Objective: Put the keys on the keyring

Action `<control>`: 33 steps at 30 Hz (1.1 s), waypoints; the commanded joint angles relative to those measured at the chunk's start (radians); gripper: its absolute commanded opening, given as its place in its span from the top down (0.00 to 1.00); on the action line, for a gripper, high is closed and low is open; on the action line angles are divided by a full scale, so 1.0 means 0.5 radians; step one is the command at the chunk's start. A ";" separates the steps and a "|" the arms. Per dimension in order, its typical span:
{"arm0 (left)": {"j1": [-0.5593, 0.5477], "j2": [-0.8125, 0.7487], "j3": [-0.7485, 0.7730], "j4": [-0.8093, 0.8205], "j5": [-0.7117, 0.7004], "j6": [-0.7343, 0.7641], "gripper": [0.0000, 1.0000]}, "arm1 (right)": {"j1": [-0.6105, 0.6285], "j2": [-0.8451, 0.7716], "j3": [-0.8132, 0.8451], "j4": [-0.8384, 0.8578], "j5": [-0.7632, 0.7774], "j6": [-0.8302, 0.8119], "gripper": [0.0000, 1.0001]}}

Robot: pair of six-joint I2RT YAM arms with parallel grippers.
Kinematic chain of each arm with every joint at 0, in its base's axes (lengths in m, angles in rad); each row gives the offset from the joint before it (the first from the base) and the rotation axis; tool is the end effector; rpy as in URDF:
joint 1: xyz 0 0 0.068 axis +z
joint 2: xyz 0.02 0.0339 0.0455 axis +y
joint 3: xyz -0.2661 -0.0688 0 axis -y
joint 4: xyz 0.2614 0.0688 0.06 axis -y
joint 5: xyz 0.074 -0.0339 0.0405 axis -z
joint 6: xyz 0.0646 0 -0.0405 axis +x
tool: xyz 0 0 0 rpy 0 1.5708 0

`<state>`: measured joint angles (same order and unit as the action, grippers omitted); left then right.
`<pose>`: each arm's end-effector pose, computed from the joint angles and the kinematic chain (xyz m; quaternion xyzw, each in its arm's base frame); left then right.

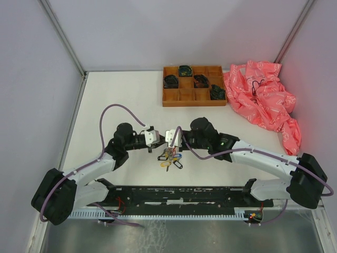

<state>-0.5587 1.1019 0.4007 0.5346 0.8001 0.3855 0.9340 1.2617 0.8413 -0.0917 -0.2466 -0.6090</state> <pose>0.1921 -0.1748 0.2084 0.5438 0.5119 -0.3477 0.5669 0.1784 0.2677 0.2481 -0.6417 0.5708 0.1858 0.4774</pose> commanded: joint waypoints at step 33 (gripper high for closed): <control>-0.020 -0.036 -0.170 0.861 -0.323 -0.649 0.97 | -0.002 0.074 -0.297 0.683 -0.069 0.268 0.99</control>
<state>-0.5606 1.0821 0.3042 0.7494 0.6720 0.1436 0.9329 1.2907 0.6956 0.2100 -0.2455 -0.4992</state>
